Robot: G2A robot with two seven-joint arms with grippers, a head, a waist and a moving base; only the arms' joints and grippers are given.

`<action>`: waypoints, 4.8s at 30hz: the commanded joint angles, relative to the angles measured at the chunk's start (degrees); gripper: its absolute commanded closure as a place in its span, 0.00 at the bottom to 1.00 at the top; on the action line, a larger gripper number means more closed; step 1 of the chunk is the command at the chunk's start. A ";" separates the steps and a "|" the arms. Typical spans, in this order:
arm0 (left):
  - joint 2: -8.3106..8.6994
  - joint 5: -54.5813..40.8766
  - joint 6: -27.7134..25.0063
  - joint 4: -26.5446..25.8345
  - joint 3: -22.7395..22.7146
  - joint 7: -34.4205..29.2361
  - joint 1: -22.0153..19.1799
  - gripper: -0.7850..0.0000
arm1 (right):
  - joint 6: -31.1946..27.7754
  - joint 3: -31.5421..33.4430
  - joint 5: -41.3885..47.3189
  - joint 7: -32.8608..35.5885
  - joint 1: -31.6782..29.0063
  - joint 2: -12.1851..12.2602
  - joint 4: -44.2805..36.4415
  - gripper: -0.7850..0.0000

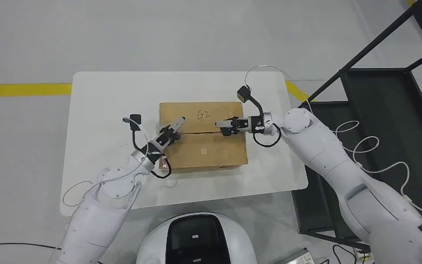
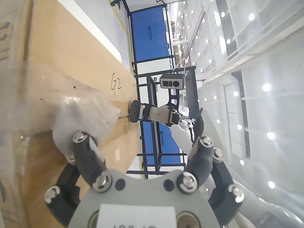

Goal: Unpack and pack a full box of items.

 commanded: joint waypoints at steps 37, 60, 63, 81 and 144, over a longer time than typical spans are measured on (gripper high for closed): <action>-3.16 -3.51 -1.85 4.92 6.53 -3.60 -7.14 0.00 | -9.41 35.96 10.11 -1.25 -33.58 11.70 -19.27 0.00; -6.80 -7.98 -4.72 12.81 12.55 -4.80 -13.75 0.00 | -7.44 42.87 8.27 -3.04 -40.92 11.87 -26.07 0.00; -7.31 -11.24 -4.45 14.43 12.99 -7.90 -15.38 0.00 | -7.35 43.03 8.24 -2.99 -40.86 11.73 -26.05 0.00; -3.81 -17.30 -3.33 10.13 -2.21 -18.74 -9.12 0.00 | -4.86 41.96 6.34 -2.39 -38.40 10.71 -27.18 0.00; -0.81 -35.08 -9.30 10.80 -30.33 -26.52 6.06 0.00 | 18.69 8.81 -5.90 2.96 -6.34 0.22 -24.39 0.00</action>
